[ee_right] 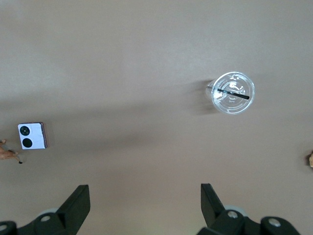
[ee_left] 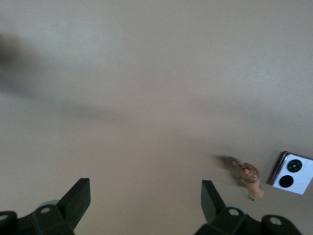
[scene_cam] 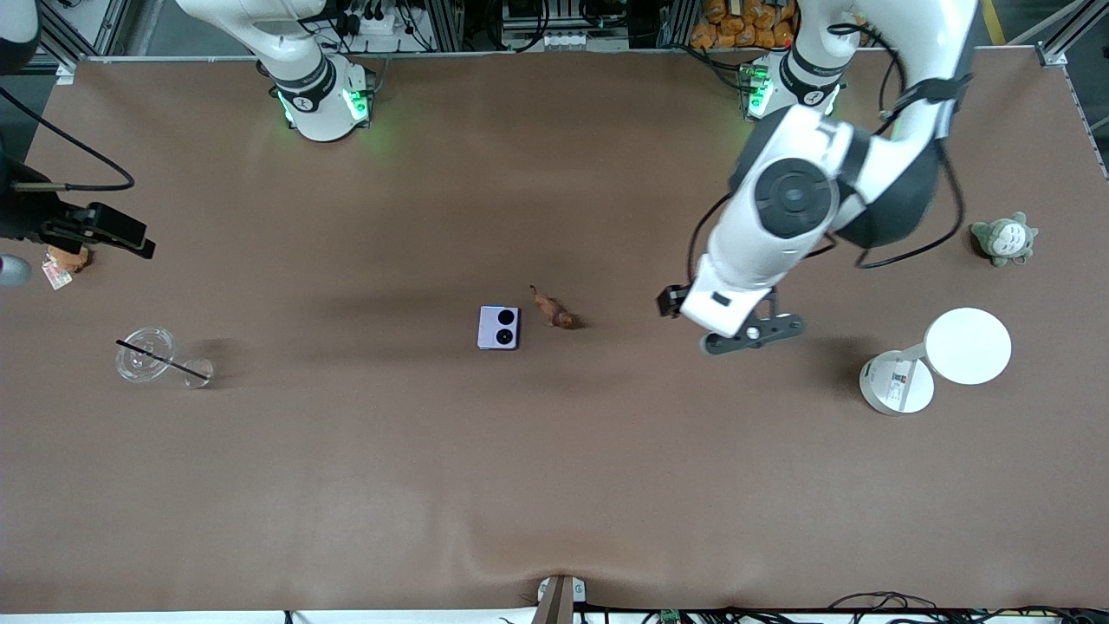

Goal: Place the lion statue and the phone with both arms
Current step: 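Reach the left gripper to the brown lion figurine and grasp it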

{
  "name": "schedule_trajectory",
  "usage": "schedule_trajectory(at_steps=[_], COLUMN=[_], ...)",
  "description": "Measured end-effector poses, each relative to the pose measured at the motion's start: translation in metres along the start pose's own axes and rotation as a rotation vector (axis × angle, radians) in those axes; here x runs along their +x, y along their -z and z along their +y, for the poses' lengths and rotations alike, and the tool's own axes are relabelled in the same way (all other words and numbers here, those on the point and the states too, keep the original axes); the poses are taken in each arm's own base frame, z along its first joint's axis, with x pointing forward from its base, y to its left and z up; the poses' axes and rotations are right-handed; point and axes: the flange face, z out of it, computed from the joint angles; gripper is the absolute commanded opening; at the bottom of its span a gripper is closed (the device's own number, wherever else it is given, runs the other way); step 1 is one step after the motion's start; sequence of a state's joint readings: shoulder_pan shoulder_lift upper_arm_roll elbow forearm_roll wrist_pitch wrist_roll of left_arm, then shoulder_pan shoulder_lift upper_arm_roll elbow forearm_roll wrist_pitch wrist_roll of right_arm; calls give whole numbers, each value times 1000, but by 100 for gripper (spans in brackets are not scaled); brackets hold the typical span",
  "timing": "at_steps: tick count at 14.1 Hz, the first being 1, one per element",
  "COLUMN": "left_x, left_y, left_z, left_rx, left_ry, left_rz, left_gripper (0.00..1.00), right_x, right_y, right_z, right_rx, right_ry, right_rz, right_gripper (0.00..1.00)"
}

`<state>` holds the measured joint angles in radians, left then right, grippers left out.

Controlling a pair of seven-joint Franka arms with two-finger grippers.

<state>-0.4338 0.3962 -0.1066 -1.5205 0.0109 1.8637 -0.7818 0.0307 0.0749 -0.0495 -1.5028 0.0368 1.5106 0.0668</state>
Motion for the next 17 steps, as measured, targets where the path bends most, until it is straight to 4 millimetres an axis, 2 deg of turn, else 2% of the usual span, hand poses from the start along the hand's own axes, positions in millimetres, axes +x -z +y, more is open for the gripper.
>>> schedule_trajectory(at_steps=[4,7,10,13,17], left_x=[-29,-50,-66,-79,-96], left_y=[-49,-89,-104,-119,-153], left_z=[55,92,122,147,168], left_rx=[-20,-35,-43,-47,-61], left_ry=[106,259,397,464,482], left_rz=[10,11,8,4,5], left_gripper=[100,100,100,100,100], right_x=[3,5,9,15,24], right_y=[-3,-5,-8,-15,-29], right_z=[-4,-5,-7,-9,-29], right_rx=[1,12,20,27,25], right_ry=[6,6,6,-27,-64], right_rz=[5,1,12,11,11], right_gripper=[100,100,100,100,100])
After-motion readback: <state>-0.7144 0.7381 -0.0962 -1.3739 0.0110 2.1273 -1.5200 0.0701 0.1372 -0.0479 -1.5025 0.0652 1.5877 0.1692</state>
